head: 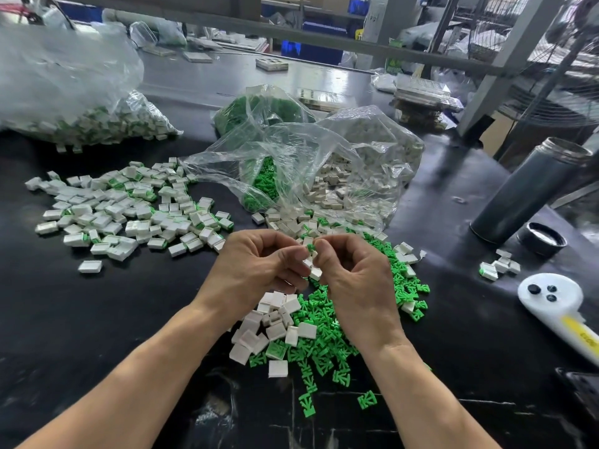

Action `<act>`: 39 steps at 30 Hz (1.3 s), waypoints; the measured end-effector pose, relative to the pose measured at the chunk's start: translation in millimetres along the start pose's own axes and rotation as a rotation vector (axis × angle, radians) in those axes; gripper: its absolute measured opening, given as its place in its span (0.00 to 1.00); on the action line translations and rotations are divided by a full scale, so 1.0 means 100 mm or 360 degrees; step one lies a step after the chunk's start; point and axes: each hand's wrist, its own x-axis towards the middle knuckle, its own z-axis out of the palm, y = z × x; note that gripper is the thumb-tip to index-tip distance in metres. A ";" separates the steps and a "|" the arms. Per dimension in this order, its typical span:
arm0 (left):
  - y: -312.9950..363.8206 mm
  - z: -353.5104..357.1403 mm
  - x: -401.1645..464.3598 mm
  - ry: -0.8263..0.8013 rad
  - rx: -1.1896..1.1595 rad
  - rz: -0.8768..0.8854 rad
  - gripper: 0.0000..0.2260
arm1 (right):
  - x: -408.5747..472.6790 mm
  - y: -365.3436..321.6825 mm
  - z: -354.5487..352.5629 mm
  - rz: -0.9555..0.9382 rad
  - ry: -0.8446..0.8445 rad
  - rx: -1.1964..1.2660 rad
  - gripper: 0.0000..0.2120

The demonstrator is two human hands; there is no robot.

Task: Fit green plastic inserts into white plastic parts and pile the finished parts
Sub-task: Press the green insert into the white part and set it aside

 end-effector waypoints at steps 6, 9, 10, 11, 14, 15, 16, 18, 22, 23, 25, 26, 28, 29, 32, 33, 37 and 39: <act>-0.01 -0.02 0.01 -0.0015 -0.0021 -0.0039 0.08 | -0.01 0.00 -0.02 0.0005 -0.0075 0.0008 0.03; -0.01 -0.02 0.00 -0.0008 0.0040 -0.0026 0.06 | -0.01 -0.01 -0.03 0.0000 -0.0105 -0.0027 0.04; -0.02 -0.03 0.00 -0.0005 0.0074 -0.0017 0.05 | -0.01 -0.01 -0.03 0.0002 -0.0120 -0.0034 0.04; -0.02 -0.03 0.00 -0.0006 0.0107 -0.0009 0.05 | 0.00 -0.01 -0.04 0.0004 -0.0136 -0.0045 0.04; -0.03 -0.04 0.00 -0.0010 0.0171 -0.0005 0.04 | 0.00 -0.02 -0.05 0.0015 -0.0186 -0.0075 0.04; -0.03 -0.04 0.00 -0.0008 0.0186 -0.0005 0.04 | 0.00 -0.02 -0.05 0.0021 -0.0199 -0.0085 0.05; -0.03 -0.04 0.00 -0.0005 0.0199 -0.0005 0.04 | 0.00 -0.02 -0.05 0.0028 -0.0207 -0.0096 0.05; -0.04 -0.05 0.01 -0.0001 0.0215 -0.0006 0.03 | 0.00 -0.02 -0.06 0.0037 -0.0218 -0.0144 0.05; -0.06 -0.06 0.01 -0.0008 0.0264 0.0008 0.02 | 0.01 -0.01 -0.08 0.0060 -0.0289 -0.0246 0.05; -0.07 -0.07 0.02 -0.0015 0.0283 0.0018 0.01 | 0.01 -0.01 -0.08 0.0071 -0.0293 -0.0242 0.06; -0.07 -0.07 0.02 -0.0012 0.0296 0.0035 0.01 | 0.01 0.00 -0.08 0.0084 -0.0285 -0.0208 0.06; -0.08 -0.08 0.02 -0.0005 0.0293 0.0041 0.01 | 0.01 0.00 -0.07 0.0086 -0.0275 -0.0191 0.06; -0.09 -0.07 0.02 0.0020 0.0260 0.0047 0.01 | 0.01 0.01 -0.04 0.0093 -0.0236 -0.0153 0.06; -0.10 -0.05 0.02 0.0035 0.0229 0.0047 0.02 | 0.00 0.01 -0.03 0.0098 -0.0208 -0.0132 0.06; -0.13 -0.02 0.01 0.0066 0.0189 0.0044 0.03 | -0.01 0.03 0.01 0.0102 -0.0159 -0.0089 0.06; -0.12 -0.02 0.02 0.0065 0.0200 0.0045 0.03 | -0.02 0.04 0.02 0.0110 -0.0158 -0.0060 0.06; -0.09 -0.05 0.02 0.0051 0.0235 0.0080 0.02 | -0.02 0.01 0.00 0.0163 -0.0195 0.0132 0.05; -0.07 -0.05 0.02 0.0060 0.0237 0.0104 0.02 | 0.00 0.01 -0.01 0.0210 -0.0217 0.0283 0.04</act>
